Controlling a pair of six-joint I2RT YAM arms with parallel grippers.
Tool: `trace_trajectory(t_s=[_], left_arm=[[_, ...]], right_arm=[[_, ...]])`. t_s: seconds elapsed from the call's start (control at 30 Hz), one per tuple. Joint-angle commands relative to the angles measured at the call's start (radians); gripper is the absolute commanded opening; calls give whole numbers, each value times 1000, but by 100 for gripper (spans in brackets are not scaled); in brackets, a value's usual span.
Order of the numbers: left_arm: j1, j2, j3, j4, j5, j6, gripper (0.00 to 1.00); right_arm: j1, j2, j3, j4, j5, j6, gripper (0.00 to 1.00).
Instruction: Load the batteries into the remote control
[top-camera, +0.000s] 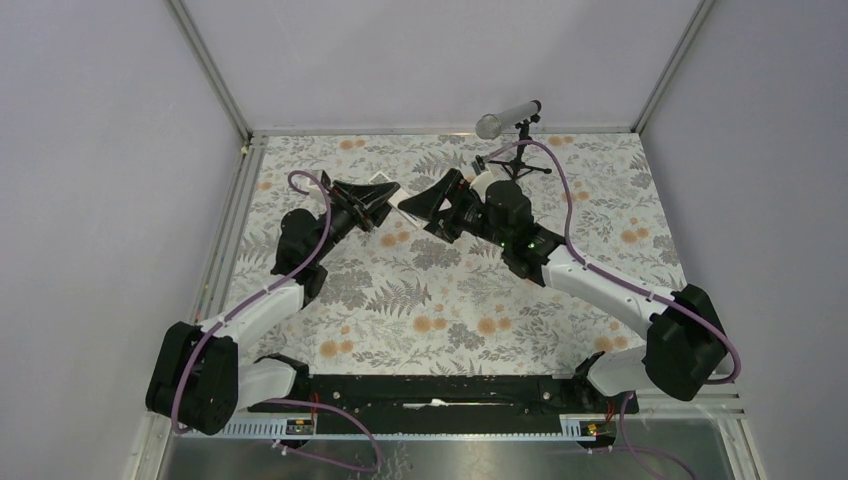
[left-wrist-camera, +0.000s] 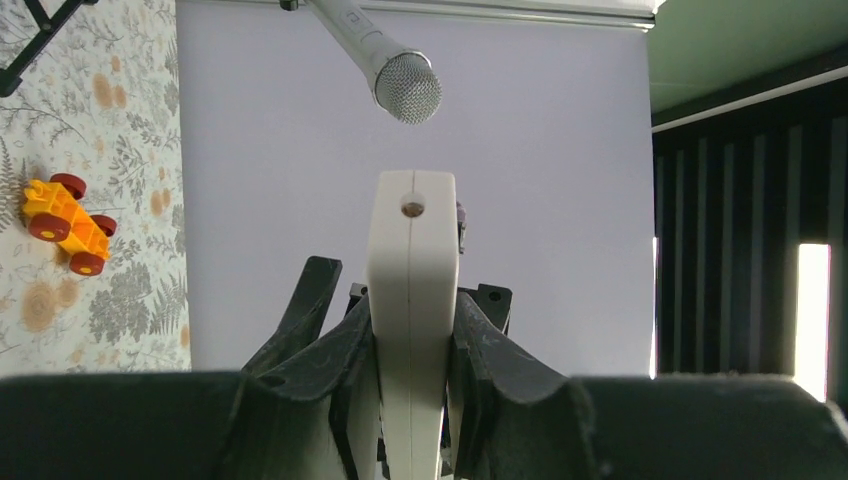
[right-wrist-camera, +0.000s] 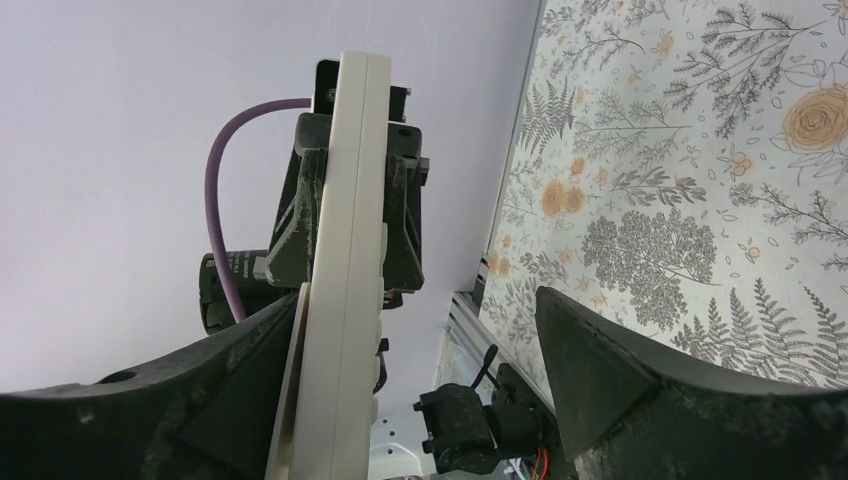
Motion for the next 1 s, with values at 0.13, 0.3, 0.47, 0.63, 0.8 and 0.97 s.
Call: trace_trajectory(t_s=[0.13,0.3,0.47,0.63,0.8,0.97], left_arm=[[-13,23,7,235,-55,-110,0],[-10,34,0,238,-48,-104,0],[6,32,-14,225,-40,-86,0],[13,37,-13,217,-33,-69,0],[13,39,-16,211,-32,-59,0],[13,41,-21,208,-33,-52,0]], right_arm=[[7,64,11,60,20,7,87],[5,49,34,30,34,-17,87],[6,34,90,-37,5,-48,94],[5,17,111,-42,-5,-66,100],[4,9,111,-26,-24,-69,100],[4,-5,117,-12,-31,-87,100]])
